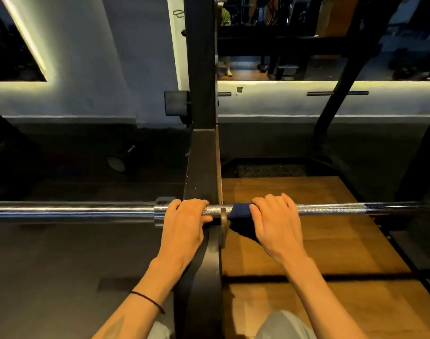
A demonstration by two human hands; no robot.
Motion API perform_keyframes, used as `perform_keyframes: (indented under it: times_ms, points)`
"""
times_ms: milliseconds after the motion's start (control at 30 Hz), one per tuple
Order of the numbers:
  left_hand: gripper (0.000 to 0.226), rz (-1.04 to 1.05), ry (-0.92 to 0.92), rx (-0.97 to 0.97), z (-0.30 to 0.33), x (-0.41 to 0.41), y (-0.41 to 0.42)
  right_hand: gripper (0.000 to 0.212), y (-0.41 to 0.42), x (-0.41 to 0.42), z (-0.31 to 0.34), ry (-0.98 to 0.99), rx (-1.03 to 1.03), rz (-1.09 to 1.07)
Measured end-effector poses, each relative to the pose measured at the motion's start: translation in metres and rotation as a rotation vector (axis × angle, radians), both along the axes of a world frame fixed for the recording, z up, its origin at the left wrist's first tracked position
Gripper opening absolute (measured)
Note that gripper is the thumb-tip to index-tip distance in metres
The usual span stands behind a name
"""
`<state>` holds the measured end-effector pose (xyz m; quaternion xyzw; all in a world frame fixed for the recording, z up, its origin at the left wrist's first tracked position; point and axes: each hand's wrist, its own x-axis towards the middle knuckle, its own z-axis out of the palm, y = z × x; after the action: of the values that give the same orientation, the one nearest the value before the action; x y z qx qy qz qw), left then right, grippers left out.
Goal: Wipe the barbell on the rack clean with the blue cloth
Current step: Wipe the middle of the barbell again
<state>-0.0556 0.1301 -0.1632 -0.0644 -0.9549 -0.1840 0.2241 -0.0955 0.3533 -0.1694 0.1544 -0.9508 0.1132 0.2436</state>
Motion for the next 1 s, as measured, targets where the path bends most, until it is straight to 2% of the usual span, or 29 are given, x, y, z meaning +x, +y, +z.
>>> perform_keyframes:
  times_ms: [133, 300, 467, 567, 700, 800, 900, 1000]
  points:
    - [0.023, -0.024, 0.016, -0.022, 0.0, -0.001, -0.006, 0.033, -0.001, 0.0, 0.001, 0.017, 0.077, -0.023]
    - [0.023, -0.073, -0.049, -0.129, 0.017, -0.008, -0.012, 0.033, 0.056, -0.013, 0.004, 0.016, 0.134, -0.159]
    - [0.015, -0.055, -0.044, -0.055, 0.017, -0.006, -0.006, 0.04, 0.065, -0.015, 0.006, 0.023, 0.115, -0.288]
    - [0.023, 0.013, -0.003, 0.033, 0.004, 0.002, 0.003, 0.04, 0.024, -0.006, 0.013, 0.009, 0.048, -0.206]
    - [0.026, 0.042, 0.014, 0.023, -0.001, 0.001, 0.004, 0.027, -0.05, 0.004, 0.024, -0.118, 0.249, -0.083]
    - [0.028, 0.044, -0.025, -0.046, 0.005, -0.001, 0.003, 0.023, -0.064, 0.002, 0.027, -0.12, 0.271, -0.003]
    - [0.032, 0.008, -0.001, -0.14, 0.005, 0.0, 0.001, 0.029, -0.025, -0.005, 0.026, -0.065, 0.295, 0.036]
    - [0.037, -0.003, 0.119, -0.104, -0.003, 0.0, -0.001, 0.03, 0.05, -0.019, 0.02, 0.025, 0.242, -0.076]
